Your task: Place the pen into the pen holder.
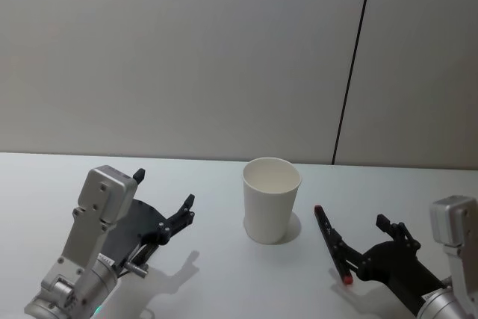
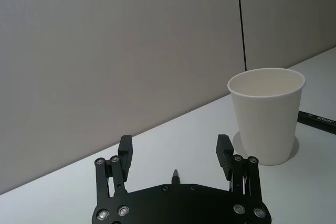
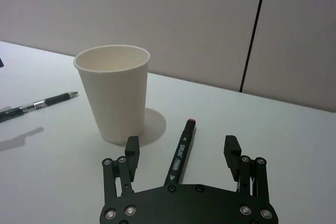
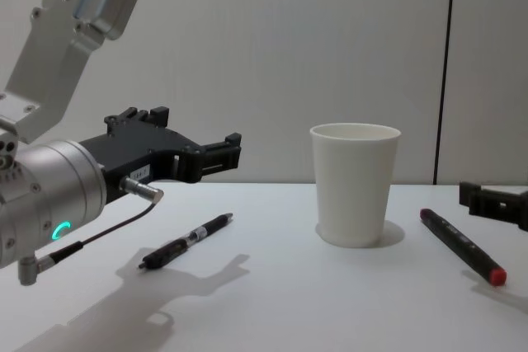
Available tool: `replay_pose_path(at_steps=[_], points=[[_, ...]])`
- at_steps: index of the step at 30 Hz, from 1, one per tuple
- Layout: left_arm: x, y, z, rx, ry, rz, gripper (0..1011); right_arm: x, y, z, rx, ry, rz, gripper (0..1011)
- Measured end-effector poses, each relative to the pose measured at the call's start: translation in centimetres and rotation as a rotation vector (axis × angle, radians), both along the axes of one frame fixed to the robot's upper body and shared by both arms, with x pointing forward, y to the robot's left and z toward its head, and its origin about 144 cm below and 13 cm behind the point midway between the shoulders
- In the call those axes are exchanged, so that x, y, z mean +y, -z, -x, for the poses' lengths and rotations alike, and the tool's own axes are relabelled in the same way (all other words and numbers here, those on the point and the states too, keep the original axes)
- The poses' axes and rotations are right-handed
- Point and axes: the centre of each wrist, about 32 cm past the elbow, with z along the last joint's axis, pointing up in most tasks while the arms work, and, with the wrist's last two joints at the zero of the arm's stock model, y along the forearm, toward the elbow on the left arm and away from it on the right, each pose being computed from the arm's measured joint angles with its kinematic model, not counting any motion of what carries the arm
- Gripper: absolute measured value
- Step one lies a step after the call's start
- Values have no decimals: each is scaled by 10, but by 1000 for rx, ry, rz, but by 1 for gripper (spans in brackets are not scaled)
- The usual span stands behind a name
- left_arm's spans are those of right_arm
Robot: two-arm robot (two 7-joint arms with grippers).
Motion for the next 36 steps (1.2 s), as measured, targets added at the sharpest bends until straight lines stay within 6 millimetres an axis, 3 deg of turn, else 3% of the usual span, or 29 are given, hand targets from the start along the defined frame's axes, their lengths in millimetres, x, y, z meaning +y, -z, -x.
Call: replay_pose_path(at_steps=[13, 36], points=[[0, 0, 0, 0, 0, 0, 1003, 11, -3, 1, 51, 30, 34, 1001], [0, 0, 0, 0, 0, 0, 1003, 33, -6, -14, 130, 105, 34, 1001]])
